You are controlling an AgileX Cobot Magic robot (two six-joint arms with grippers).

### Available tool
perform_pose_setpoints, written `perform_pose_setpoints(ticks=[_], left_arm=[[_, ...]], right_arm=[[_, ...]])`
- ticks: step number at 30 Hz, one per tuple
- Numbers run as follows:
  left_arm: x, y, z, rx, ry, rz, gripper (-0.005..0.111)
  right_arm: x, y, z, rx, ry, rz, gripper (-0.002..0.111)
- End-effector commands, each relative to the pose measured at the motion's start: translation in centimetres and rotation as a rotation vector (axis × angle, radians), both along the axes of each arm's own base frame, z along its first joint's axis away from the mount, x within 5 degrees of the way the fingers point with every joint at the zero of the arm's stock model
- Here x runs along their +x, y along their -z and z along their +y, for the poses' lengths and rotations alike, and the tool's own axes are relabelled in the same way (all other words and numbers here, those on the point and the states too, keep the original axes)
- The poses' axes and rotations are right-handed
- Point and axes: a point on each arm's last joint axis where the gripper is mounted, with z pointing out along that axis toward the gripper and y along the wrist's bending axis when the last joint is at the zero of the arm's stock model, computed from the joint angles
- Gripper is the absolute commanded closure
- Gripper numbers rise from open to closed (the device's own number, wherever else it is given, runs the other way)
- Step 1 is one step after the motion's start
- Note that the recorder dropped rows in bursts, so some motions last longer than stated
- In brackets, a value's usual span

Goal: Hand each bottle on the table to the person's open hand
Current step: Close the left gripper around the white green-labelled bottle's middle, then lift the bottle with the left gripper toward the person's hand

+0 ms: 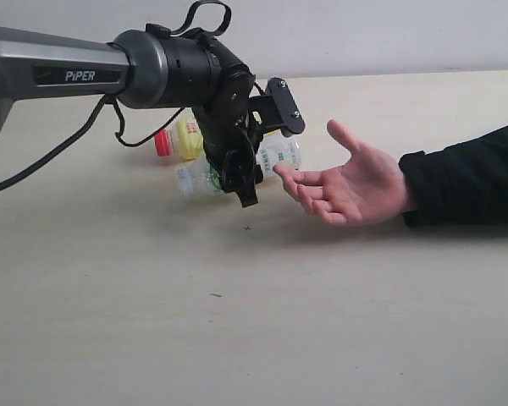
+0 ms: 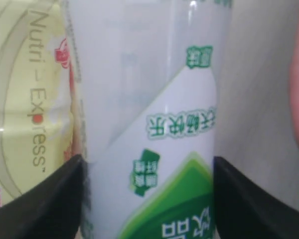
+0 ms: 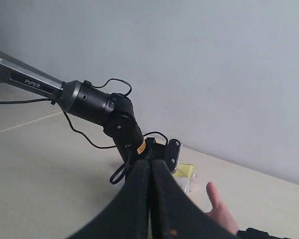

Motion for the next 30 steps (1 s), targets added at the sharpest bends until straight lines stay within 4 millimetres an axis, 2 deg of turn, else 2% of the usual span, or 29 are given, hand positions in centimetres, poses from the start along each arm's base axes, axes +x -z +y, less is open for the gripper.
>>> perform_pose_setpoints(ticks=[1, 6, 13, 21, 26, 30], left_arm=[[-0.3, -2.7, -0.1, -0.031, -0.028, -0.023, 0.107], [-1.0, -4.8, -0.2, -0.052, -0.064, -0.034, 0.107], [-2.8, -7.9, -1.5, -0.087, -0.076, -0.058, 0.107], [-4.3, -12.4, -0.3, -0.199, -0.334, -0.067, 0.107], [-5.8, -14.4, 0.9, -0.217, -0.523, -0.010, 0.107], [-7.2, -15.2, 1.0, -0.206, -0.614, 0.029, 0.107]], right_arm=[[0.1, 0.1, 0.0, 0.005, 0.001, -0.006, 0.108], [0.1, 0.1, 0.0, 0.005, 0.001, -0.006, 0.108], [0.1, 0.1, 0.0, 0.005, 0.001, -0.006, 0.108], [0.1, 0.1, 0.0, 0.005, 0.001, -0.006, 0.108], [0.1, 0.1, 0.0, 0.005, 0.001, -0.006, 0.108], [0.1, 0.1, 0.0, 0.005, 0.001, -0.006, 0.108]])
